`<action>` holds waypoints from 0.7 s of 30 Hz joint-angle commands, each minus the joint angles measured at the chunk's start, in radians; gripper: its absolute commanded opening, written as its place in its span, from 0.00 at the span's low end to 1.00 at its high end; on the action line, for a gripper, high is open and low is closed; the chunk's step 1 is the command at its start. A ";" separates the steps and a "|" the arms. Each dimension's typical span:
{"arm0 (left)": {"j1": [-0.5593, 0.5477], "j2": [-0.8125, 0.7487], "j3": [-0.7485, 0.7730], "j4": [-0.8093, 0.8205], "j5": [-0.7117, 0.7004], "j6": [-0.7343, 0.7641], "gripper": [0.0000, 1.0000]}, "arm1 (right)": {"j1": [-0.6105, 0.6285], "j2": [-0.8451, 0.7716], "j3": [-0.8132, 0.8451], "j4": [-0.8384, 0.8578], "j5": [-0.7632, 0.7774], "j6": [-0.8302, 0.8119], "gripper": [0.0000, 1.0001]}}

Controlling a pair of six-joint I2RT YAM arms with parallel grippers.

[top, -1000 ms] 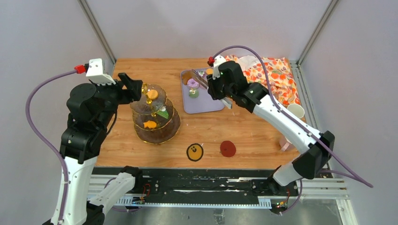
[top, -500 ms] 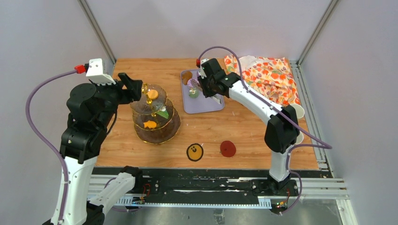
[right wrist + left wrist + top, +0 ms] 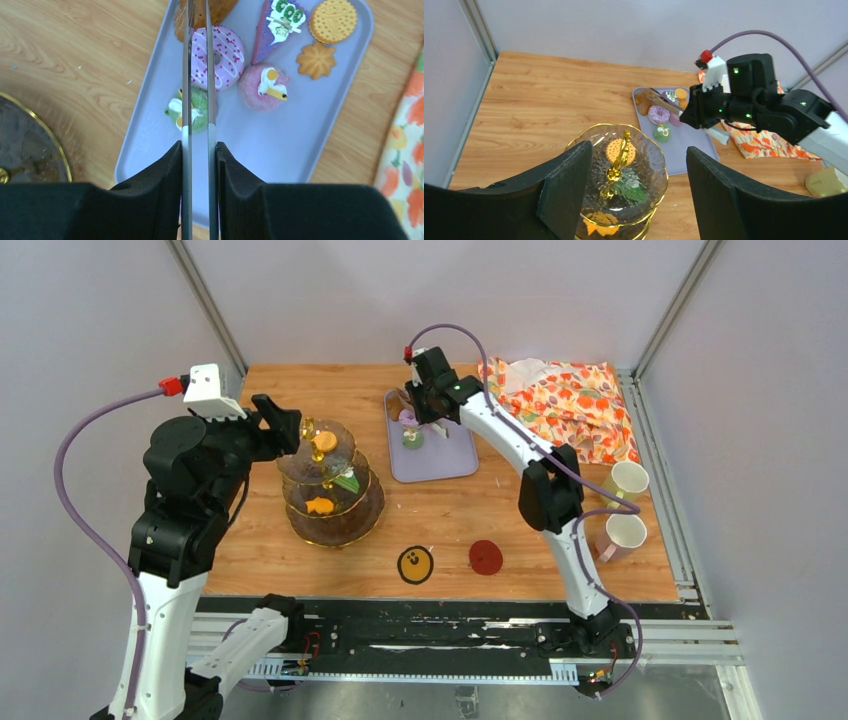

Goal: Serve the afternoon tea

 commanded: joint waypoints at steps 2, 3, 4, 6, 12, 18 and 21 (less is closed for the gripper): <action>-0.006 -0.006 0.011 0.014 -0.019 0.016 0.74 | -0.013 0.132 0.195 -0.077 -0.030 0.030 0.00; -0.006 -0.006 0.010 0.012 -0.019 0.016 0.74 | -0.013 0.144 0.207 -0.094 -0.032 0.032 0.01; -0.006 -0.008 0.008 0.011 -0.019 0.017 0.74 | -0.013 0.145 0.198 -0.102 -0.032 0.033 0.01; -0.006 -0.010 0.006 0.011 -0.023 0.018 0.74 | -0.013 0.114 0.133 -0.098 -0.024 0.038 0.01; -0.006 -0.008 -0.010 0.025 -0.015 0.016 0.74 | -0.013 -0.050 -0.161 -0.042 -0.016 0.061 0.01; -0.006 -0.010 -0.019 0.033 -0.006 0.010 0.74 | -0.012 -0.197 -0.368 -0.038 -0.036 0.063 0.01; -0.006 -0.014 -0.018 0.032 -0.006 0.009 0.74 | -0.013 -0.270 -0.451 -0.044 -0.063 0.057 0.00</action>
